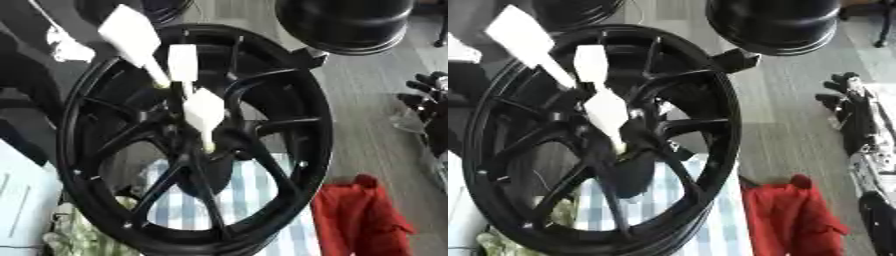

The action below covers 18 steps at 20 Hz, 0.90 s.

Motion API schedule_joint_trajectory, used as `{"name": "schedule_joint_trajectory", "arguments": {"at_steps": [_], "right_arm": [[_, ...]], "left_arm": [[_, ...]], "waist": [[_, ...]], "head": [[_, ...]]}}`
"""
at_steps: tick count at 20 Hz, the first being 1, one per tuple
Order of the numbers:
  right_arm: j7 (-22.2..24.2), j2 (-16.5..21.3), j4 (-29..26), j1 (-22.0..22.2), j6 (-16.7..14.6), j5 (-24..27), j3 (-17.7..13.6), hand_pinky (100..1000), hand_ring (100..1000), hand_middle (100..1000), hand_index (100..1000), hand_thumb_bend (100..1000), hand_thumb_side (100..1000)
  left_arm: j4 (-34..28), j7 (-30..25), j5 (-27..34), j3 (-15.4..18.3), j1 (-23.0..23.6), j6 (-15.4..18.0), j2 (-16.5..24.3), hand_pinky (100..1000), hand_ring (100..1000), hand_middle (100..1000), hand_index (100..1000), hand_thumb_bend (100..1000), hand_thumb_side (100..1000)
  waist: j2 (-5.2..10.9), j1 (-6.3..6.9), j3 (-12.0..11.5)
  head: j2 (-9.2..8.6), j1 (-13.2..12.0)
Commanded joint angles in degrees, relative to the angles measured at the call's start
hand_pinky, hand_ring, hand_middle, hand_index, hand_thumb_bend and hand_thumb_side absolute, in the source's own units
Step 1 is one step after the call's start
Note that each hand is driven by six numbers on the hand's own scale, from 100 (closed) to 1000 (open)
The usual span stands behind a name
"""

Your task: Pull the pin out of the wheel hub.

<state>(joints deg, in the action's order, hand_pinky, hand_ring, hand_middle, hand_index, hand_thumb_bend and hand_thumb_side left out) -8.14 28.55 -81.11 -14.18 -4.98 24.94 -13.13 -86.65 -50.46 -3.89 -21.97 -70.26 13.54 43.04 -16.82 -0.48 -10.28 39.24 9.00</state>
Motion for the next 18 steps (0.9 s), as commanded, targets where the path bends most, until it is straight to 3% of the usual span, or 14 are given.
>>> {"name": "schedule_joint_trajectory", "arguments": {"at_steps": [1,4,11,18], "right_arm": [[-0.33,2.48,-0.71,-0.22,-0.3,-0.04,-0.99,898,685,736,803,100,781],[-0.64,2.63,-1.02,-0.07,-0.51,0.06,-1.37,898,685,736,803,100,779],[-1.13,2.91,-1.5,0.15,-0.82,0.13,-1.85,898,684,737,803,100,776],[-1.86,3.07,-1.54,0.53,-1.23,0.22,-2.45,898,682,737,802,100,774]], "left_arm": [[-2.21,-1.47,1.49,4.72,0.77,0.43,4.93,658,569,416,395,100,100],[-4.01,-0.46,2.6,7.87,4.31,-0.3,8.62,655,567,414,394,100,100],[-6.78,6.22,3.09,15.72,17.73,-1.67,17.73,651,560,405,391,100,102],[-5.3,12.52,0.77,22.25,29.07,-2.83,21.85,658,562,410,395,100,100]], "waist": [[0.91,0.12,-0.24],[0.81,0.14,-0.53],[0.42,0.12,-1.0],[0.28,-0.21,-1.61]], "head": [[0.16,0.52],[0.13,0.83],[0.01,0.74],[-0.23,1.03]]}}
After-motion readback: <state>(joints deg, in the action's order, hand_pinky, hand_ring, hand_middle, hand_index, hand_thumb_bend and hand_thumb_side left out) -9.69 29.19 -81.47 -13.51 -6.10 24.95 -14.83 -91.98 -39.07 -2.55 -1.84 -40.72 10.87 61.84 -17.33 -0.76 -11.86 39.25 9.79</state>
